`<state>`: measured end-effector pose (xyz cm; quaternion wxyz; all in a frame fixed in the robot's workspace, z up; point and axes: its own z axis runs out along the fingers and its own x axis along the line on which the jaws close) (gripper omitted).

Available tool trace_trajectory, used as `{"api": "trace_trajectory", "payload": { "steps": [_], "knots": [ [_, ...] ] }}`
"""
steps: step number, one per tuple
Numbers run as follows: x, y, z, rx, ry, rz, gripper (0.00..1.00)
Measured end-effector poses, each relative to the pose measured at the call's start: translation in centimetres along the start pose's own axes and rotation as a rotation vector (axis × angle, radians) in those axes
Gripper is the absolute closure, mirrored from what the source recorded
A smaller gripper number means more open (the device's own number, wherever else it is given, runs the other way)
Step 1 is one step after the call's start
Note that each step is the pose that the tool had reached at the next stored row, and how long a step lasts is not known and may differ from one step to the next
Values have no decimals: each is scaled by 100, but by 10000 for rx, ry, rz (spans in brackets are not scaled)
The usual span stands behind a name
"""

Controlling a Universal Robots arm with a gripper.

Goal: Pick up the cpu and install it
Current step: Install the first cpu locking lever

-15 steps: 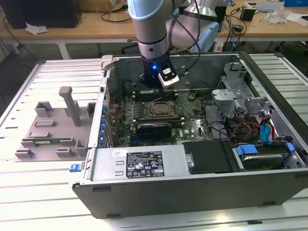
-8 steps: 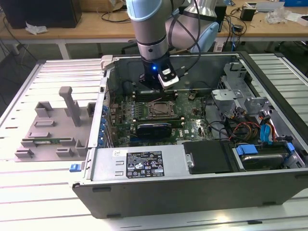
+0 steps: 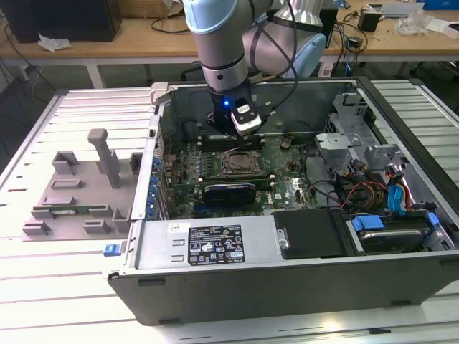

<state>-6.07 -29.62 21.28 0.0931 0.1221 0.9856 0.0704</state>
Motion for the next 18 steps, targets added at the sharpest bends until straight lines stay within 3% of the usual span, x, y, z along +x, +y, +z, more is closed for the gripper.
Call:
{"api": "trace_trajectory", "payload": {
  "steps": [3, 13, 16, 18],
  "knots": [
    [49, 2, 1, 13, -16, 87, 89],
    [79, 44, 49, 126, -156, 772, 89],
    [83, 50, 60, 139, -256, 836, 89],
    [83, 50, 63, 132, -280, 831, 89]
  ]
}}
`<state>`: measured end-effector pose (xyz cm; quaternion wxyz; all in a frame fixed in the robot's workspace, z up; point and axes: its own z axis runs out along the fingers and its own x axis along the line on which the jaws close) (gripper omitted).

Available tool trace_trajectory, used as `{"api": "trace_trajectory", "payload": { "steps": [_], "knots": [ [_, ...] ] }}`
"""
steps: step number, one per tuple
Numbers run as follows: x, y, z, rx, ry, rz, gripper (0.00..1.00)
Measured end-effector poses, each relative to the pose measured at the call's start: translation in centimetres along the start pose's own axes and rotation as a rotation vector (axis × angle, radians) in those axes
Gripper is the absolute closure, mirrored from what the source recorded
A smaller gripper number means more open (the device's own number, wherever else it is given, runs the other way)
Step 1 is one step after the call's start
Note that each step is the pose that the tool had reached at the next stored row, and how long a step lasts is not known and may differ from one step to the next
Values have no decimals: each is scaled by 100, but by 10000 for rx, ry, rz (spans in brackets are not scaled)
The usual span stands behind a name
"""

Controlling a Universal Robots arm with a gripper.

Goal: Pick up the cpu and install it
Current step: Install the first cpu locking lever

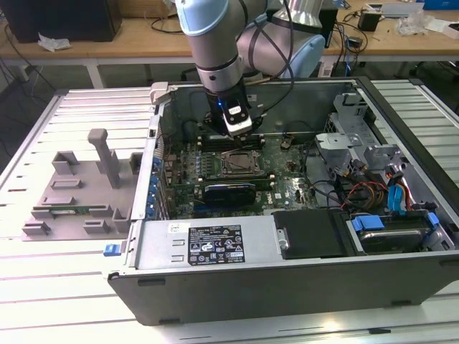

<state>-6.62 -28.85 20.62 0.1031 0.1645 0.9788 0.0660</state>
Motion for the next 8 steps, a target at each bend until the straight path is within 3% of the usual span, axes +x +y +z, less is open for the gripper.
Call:
{"api": "trace_trajectory", "payload": {
  "steps": [4, 8],
  "knots": [
    [3, -1, 13, -9, -19, 1, 89],
    [9, -8, 48, 34, -55, -15, 89]
  ]
}}
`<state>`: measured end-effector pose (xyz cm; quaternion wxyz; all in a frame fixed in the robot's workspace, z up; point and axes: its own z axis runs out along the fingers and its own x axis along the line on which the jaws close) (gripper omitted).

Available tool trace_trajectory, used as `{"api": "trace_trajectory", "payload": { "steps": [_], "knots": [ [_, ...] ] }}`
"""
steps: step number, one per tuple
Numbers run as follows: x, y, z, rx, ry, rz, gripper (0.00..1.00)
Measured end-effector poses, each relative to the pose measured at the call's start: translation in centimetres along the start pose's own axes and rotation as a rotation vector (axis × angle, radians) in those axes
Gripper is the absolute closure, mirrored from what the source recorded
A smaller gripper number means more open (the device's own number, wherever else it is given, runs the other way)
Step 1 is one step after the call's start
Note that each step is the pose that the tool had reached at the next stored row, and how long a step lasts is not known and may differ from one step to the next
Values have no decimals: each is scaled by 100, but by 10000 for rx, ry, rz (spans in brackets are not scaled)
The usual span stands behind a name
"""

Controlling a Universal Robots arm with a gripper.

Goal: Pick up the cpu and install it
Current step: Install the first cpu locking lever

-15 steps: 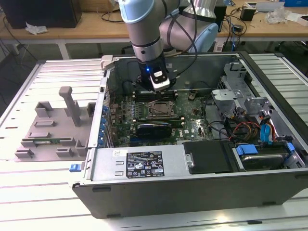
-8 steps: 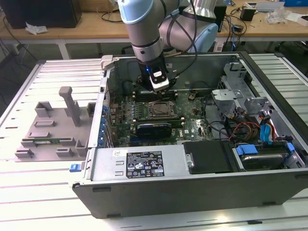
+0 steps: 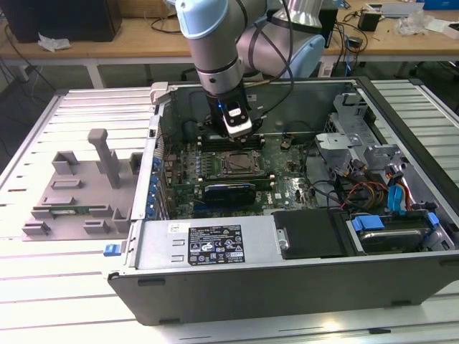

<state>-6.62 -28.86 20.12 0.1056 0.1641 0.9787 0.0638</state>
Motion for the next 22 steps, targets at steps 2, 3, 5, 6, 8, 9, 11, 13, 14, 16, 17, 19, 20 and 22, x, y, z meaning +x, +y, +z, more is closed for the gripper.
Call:
{"api": "trace_trajectory", "payload": {
  "steps": [2, 3, 5, 6, 8, 9, 11, 13, 14, 16, 17, 19, 20, 22],
  "knots": [
    [3, -4, 18, 63, -21, -15, 89],
    [3, -6, 24, 85, -28, -19, 89],
    [-68, 16, 56, 104, -36, -23, 89],
    [-80, 20, 59, 105, -36, -23, 89],
    [-82, 21, 55, 74, -26, -20, 89],
    [-90, 29, 11, 151, -51, -37, 89],
    [-103, 47, -67, 1056, -354, -246, 89],
    [-114, 56, -121, 1132, -379, -263, 89],
    [-121, 62, -156, 1133, -380, -258, 89],
    [-135, 74, -234, 1136, -382, -242, 89],
    [-141, 79, -265, 1139, -383, -236, 89],
    [-154, 91, -332, 1141, -385, -221, 89],
    [-157, 94, -351, 1142, -386, -214, 89],
    [-159, 95, -360, 1143, -387, -204, 89]
  ]
}}
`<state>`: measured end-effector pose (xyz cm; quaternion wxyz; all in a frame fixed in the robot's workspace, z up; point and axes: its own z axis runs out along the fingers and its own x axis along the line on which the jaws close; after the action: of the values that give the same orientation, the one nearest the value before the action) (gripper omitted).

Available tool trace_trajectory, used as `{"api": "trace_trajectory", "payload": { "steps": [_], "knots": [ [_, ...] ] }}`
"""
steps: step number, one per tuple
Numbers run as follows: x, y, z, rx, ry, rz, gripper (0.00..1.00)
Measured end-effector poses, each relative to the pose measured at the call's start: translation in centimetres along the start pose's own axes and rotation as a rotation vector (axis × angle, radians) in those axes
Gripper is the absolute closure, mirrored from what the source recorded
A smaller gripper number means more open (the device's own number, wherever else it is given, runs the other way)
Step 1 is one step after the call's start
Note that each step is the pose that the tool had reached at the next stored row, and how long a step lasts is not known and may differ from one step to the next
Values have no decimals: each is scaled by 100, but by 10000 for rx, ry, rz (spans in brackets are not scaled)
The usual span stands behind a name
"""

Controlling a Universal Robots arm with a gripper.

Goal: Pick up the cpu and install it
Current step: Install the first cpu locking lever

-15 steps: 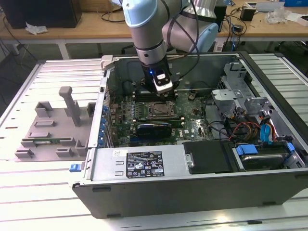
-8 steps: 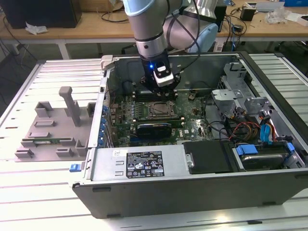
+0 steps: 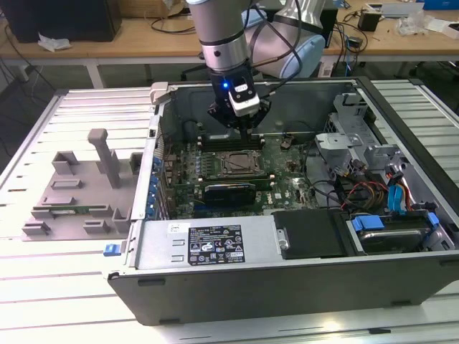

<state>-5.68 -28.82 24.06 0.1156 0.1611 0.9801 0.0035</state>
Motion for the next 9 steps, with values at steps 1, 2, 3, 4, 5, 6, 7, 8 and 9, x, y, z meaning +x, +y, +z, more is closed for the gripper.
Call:
{"api": "trace_trajectory", "payload": {
  "steps": [1, 2, 3, 4, 5, 6, 7, 8, 9],
  "knots": [
    [0, 0, 0, 0, 0, 1, 89],
    [0, 0, 0, 0, 0, 1, 89],
    [0, 0, -1, 3, 3, 1, 89],
    [-4, 1, 1, 81, 226, -6, 89],
    [-14, 5, 6, 186, 551, -16, 89],
    [-31, 11, 11, 290, 866, -28, 89],
    [-48, 16, 15, 383, 1138, -35, 89],
    [-60, 20, 18, 447, 1325, -41, 89],
    [-71, 24, 21, 504, 1494, -49, 89]
  ]
}}
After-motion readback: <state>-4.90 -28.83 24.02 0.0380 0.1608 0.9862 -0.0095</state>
